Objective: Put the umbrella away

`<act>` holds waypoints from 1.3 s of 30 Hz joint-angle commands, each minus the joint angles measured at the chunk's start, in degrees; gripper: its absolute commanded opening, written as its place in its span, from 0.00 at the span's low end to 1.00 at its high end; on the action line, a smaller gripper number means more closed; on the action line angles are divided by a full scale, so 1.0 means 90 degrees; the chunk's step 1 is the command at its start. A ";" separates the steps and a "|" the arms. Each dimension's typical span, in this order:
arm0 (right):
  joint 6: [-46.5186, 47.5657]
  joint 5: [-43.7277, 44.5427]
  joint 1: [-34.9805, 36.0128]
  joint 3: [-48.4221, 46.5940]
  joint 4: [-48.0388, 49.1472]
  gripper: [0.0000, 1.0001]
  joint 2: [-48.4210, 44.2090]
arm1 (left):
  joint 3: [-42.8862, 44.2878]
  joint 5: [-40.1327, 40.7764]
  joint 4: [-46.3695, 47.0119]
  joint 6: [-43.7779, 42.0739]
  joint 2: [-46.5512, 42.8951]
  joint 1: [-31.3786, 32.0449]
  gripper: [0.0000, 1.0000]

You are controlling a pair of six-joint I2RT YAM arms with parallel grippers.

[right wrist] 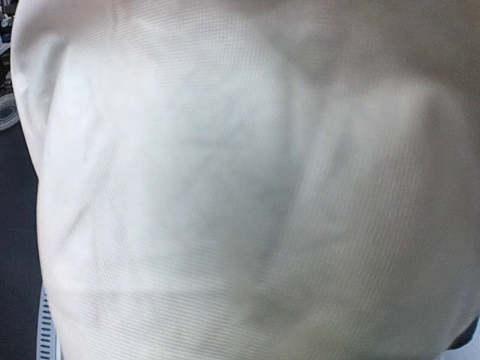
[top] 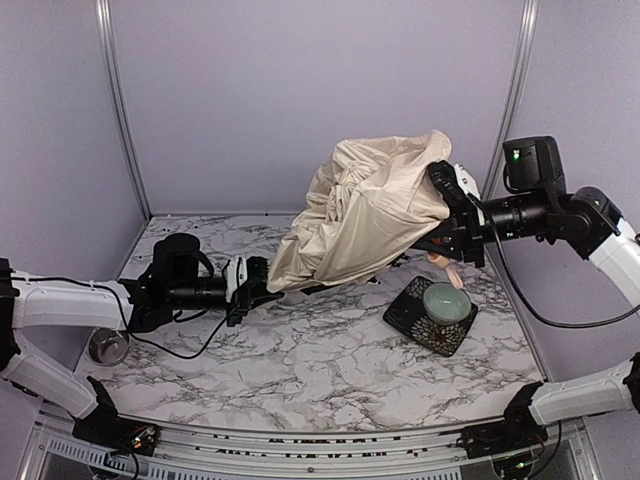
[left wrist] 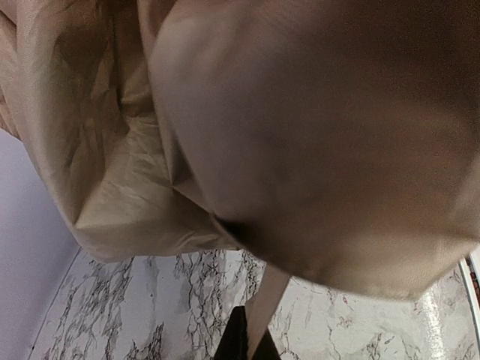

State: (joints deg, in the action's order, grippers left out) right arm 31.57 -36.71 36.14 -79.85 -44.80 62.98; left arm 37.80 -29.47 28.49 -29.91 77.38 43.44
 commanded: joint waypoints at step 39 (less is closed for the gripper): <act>-0.1623 0.2715 0.0574 0.1526 0.3966 0.00 -0.0266 | -0.0668 -0.0428 0.0255 0.0634 -0.0782 0.0065 0.67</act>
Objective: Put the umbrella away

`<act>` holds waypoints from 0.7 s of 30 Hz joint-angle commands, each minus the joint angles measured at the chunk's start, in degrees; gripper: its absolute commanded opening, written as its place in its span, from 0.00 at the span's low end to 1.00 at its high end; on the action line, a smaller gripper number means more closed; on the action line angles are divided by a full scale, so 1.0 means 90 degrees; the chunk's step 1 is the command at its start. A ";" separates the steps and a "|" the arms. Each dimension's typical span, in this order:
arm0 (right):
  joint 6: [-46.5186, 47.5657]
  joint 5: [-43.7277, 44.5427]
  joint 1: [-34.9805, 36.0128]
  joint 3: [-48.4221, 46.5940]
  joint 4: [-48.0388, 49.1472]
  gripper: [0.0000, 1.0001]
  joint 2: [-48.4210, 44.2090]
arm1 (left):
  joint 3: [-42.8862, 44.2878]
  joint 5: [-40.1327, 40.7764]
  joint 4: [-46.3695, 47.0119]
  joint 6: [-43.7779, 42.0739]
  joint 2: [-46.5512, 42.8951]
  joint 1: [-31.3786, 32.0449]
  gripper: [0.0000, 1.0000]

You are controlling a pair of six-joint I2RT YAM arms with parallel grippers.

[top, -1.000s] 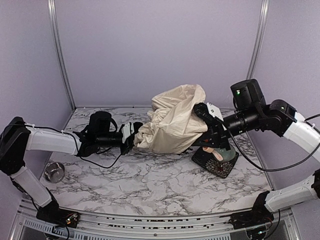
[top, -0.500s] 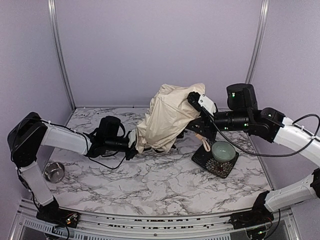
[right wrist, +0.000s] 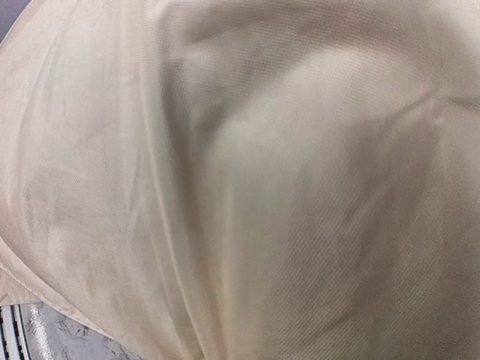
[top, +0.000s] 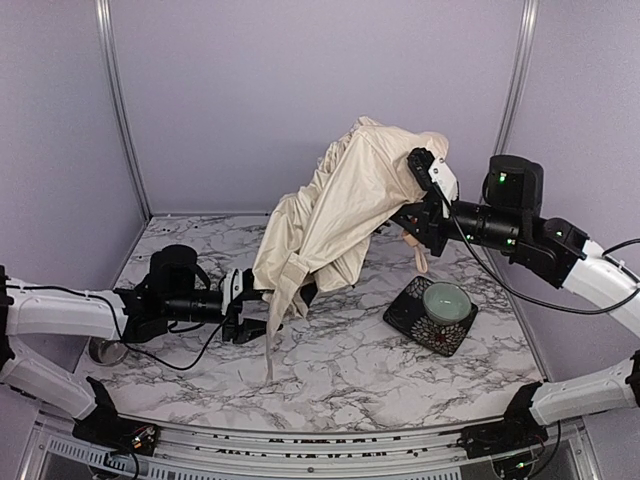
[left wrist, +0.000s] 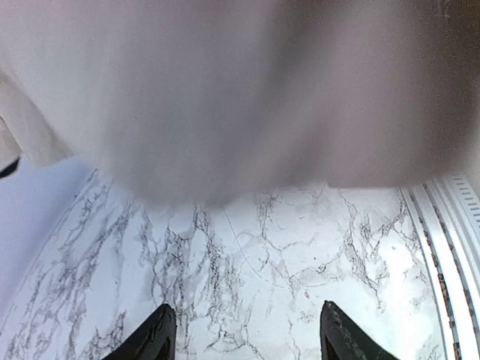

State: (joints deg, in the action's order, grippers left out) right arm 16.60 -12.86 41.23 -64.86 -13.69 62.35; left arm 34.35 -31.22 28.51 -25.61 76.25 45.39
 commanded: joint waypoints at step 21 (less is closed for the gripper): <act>0.0057 0.0155 0.0009 -0.0177 0.0576 0.00 -0.0152 | -0.0347 0.0025 0.2420 0.2841 -0.1406 -0.0250 0.41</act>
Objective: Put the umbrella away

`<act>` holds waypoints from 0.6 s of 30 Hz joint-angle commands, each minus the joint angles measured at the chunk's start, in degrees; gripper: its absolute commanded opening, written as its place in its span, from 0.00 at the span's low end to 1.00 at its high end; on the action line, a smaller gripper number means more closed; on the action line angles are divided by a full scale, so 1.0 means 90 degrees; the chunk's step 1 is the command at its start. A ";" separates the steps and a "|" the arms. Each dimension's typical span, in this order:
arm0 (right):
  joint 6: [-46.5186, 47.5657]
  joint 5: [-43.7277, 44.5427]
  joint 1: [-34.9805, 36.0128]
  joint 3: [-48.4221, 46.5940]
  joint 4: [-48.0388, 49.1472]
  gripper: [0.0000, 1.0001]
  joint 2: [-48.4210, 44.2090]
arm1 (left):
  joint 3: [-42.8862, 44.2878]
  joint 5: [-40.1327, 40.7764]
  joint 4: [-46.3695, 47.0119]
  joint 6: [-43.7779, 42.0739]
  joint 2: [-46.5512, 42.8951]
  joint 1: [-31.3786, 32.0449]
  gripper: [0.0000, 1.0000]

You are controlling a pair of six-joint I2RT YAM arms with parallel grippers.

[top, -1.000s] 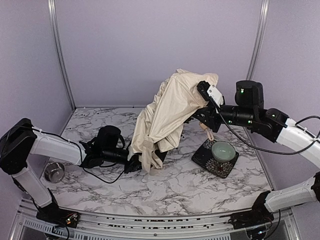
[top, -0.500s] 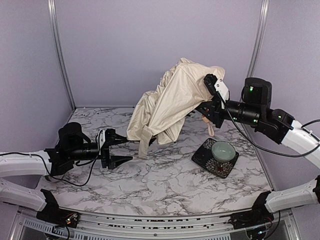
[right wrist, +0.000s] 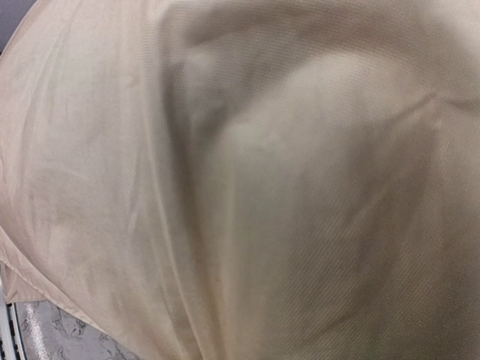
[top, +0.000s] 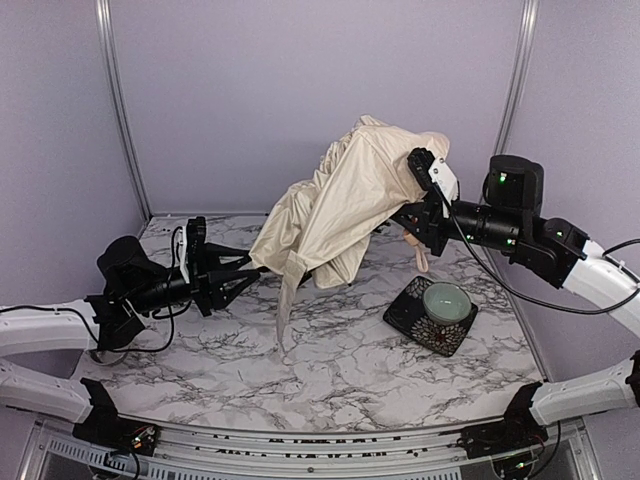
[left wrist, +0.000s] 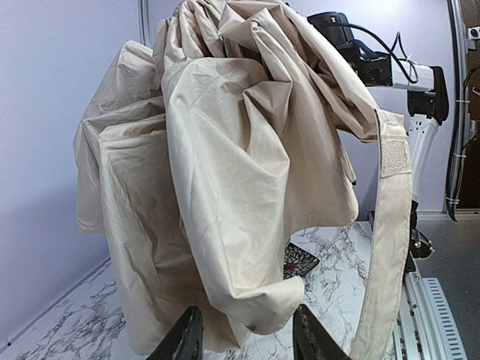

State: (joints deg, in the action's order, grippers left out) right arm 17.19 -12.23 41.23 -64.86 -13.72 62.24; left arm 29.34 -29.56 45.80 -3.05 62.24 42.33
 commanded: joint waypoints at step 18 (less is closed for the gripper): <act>-0.1484 -0.1060 0.0021 -0.0093 0.2100 0.00 0.0398 | 0.0865 0.0276 0.2877 0.0769 0.2461 0.1014 0.00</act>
State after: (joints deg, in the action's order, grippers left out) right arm 9.98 -17.72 41.23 -64.31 -5.13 63.51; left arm 32.51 -26.46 61.98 2.59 80.25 48.49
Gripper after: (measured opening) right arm 0.198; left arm 0.007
